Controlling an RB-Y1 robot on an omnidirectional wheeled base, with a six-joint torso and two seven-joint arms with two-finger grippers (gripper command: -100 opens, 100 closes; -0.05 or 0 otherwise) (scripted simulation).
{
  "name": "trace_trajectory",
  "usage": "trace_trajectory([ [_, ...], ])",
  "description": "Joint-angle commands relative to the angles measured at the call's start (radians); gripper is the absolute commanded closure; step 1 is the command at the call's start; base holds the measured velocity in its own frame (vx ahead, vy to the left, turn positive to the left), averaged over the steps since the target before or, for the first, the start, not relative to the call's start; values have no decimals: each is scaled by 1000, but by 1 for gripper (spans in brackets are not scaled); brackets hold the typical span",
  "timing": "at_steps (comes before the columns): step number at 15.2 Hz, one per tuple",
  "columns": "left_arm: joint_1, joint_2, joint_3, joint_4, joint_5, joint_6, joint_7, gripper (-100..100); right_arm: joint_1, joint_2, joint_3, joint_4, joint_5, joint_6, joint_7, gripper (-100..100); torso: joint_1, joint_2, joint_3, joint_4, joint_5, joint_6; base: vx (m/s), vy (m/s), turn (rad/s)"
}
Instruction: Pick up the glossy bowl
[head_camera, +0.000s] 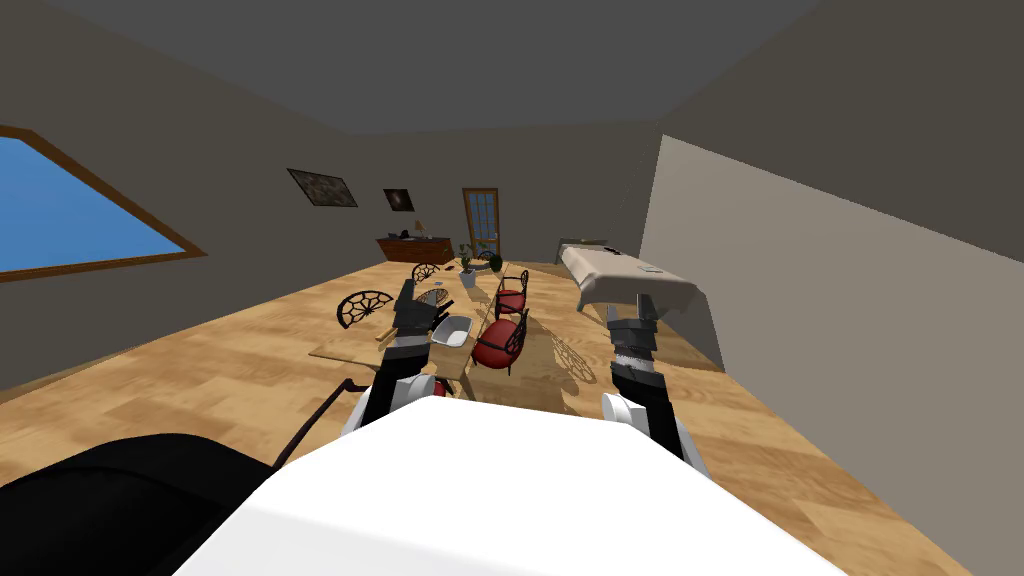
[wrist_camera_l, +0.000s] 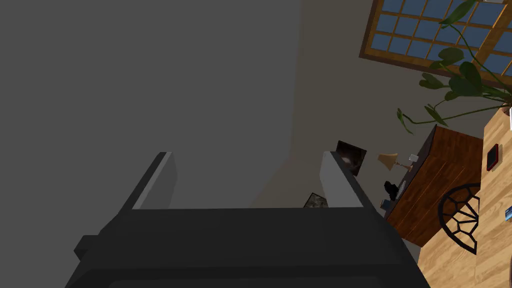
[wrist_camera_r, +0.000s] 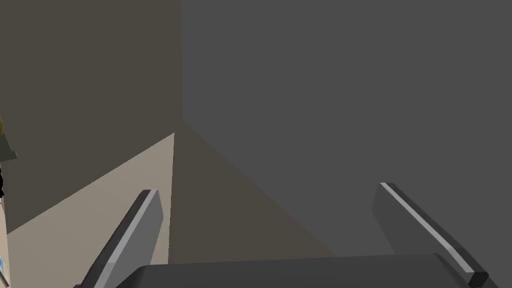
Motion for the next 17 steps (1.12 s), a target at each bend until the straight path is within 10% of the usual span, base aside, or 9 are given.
trace_trajectory([
  [1,2,39,3,1,3,12,-3,-100,0,0,0,0,0,0,0,0,0,0,0,0,0,0,1,1,-19],
  [9,25,184,36,16,39,131,-29,-100,0,0,0,0,0,0,0,0,2,-1,0,0,0,0,7,12,-56],
  [17,51,245,74,32,79,273,-60,-100,0,0,0,0,0,0,0,0,2,-1,-1,0,0,0,13,18,-80],
])
